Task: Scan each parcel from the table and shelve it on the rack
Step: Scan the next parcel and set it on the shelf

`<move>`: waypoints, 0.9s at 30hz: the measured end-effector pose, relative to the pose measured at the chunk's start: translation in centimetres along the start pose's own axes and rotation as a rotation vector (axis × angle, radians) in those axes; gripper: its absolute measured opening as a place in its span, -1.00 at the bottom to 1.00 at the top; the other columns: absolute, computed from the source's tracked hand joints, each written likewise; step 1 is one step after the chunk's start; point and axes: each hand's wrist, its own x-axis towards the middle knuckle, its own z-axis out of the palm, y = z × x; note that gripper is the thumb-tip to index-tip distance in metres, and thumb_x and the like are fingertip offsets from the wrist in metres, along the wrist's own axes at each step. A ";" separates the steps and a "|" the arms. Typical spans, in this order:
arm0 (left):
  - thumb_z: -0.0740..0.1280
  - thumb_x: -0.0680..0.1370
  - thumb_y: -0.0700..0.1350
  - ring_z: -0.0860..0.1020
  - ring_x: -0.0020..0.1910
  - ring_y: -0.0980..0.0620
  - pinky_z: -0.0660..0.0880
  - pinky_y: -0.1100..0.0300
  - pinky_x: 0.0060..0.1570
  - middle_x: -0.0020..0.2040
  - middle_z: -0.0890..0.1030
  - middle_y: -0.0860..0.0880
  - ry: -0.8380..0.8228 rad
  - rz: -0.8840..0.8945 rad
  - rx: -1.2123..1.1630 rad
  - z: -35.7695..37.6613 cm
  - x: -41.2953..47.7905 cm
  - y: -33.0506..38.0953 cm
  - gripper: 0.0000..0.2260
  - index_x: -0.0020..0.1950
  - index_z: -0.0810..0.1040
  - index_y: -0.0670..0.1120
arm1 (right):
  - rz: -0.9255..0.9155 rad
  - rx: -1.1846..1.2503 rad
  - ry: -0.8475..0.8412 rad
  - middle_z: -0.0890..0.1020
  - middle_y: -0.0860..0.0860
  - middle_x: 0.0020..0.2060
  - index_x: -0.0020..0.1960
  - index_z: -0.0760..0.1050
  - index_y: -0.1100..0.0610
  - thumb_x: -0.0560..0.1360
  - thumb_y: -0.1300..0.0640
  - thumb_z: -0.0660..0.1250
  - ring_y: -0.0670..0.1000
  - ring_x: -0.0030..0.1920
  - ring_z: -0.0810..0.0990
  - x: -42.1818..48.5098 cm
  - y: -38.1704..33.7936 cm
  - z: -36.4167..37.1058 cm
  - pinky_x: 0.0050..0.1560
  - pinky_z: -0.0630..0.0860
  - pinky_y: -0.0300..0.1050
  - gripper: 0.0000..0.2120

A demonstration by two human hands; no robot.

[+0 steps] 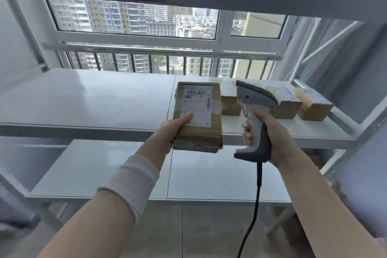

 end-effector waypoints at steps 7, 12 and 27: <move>0.45 0.42 0.11 0.66 -0.17 -0.08 0.59 0.14 -0.26 -0.10 0.68 -0.12 0.079 -0.072 0.008 -1.4 8.2 2.4 -0.63 0.06 0.58 -0.13 | 0.022 -0.002 -0.006 0.47 0.02 -0.48 -0.15 0.41 0.15 0.56 0.02 0.22 -0.06 -0.56 0.39 9.8 -1.5 1.7 -0.54 0.36 -0.29 -0.78; 0.44 0.45 0.06 0.62 -0.26 -0.04 0.52 0.23 -0.42 -0.15 0.65 -0.12 0.065 -0.095 0.004 -2.7 13.4 3.9 -0.63 0.10 0.55 -0.18 | 0.024 -0.020 0.032 0.48 0.00 -0.49 -0.17 0.39 0.13 0.57 0.03 0.20 -0.06 -0.56 0.40 14.9 -1.9 3.4 -0.52 0.35 -0.30 -0.79; 0.48 0.26 0.30 0.38 0.35 -0.19 0.37 -0.14 0.32 0.40 0.38 -0.15 0.240 -0.102 0.297 -3.1 18.5 5.2 -0.04 0.48 0.21 -0.15 | 0.025 -0.048 0.040 0.46 0.02 -0.47 -0.22 0.41 0.13 0.55 0.04 0.23 -0.04 -0.54 0.38 21.9 -1.5 4.8 -0.52 0.37 -0.28 -0.77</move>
